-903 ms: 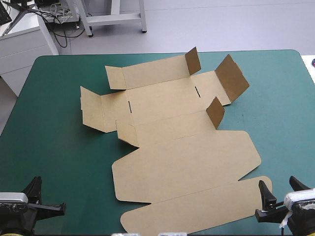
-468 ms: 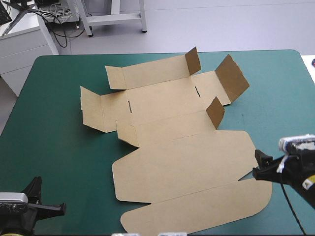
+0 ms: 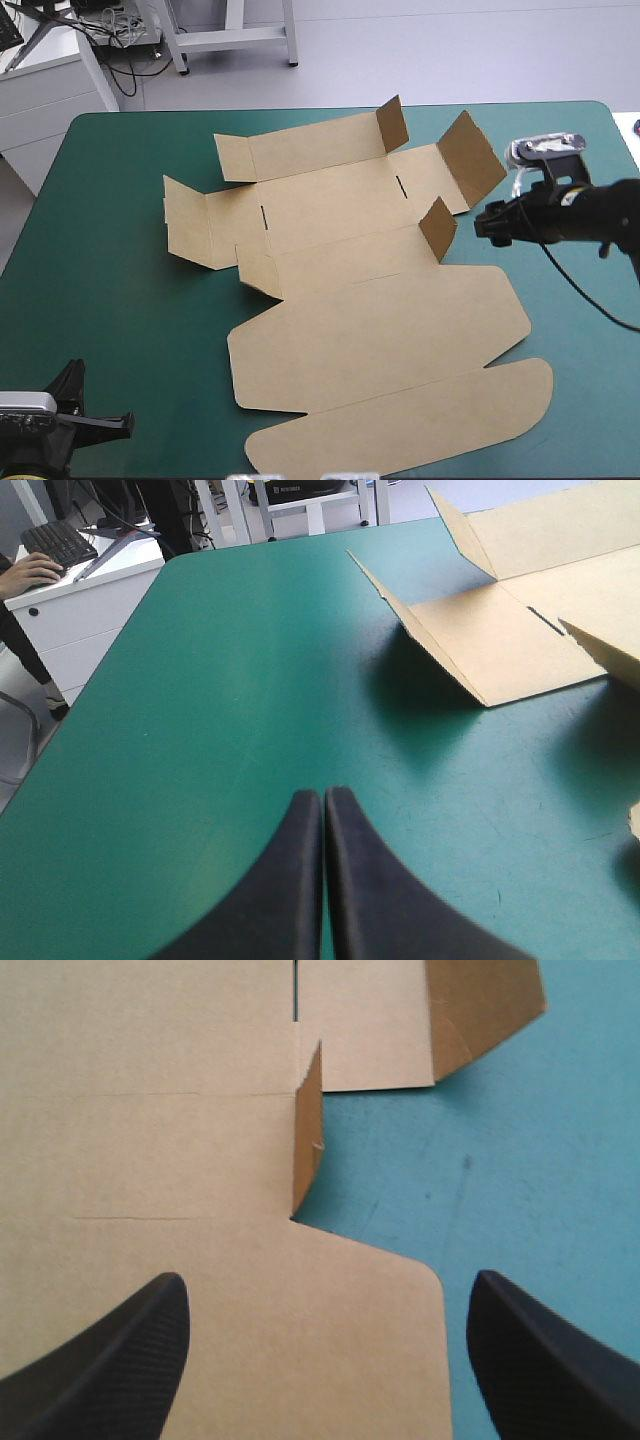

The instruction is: Fold the box

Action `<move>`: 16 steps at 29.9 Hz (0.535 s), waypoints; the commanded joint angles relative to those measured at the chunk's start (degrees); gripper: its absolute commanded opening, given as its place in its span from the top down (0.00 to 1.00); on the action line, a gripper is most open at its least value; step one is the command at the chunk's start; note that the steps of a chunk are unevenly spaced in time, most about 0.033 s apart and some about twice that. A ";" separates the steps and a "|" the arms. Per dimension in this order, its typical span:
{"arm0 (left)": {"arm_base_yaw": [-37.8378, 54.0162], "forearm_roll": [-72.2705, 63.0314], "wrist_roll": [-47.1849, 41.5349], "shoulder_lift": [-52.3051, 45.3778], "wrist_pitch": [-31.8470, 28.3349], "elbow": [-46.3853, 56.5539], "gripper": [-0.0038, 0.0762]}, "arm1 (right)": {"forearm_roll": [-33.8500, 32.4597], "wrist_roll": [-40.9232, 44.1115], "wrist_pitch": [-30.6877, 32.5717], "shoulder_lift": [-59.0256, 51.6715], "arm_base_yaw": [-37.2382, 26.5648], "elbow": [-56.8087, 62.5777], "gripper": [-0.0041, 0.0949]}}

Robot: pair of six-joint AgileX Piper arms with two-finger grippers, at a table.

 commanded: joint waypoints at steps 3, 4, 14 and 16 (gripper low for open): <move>-0.12 -0.53 -0.07 0.24 -4.21 -1.38 0.96 | 5.14 -2.87 1.89 10.62 0.36 -10.66 0.24; -0.12 -0.53 -0.07 0.24 -4.21 -1.38 0.96 | 5.14 -2.96 2.83 12.80 0.36 -12.22 0.24; -0.12 -0.53 -0.07 0.24 -4.21 -1.38 0.96 | 5.14 -4.09 5.71 29.55 0.36 -23.26 0.24; -0.12 -0.53 -0.07 0.24 -4.21 -1.38 0.96 | 5.26 -4.09 6.52 32.18 0.36 -24.54 0.24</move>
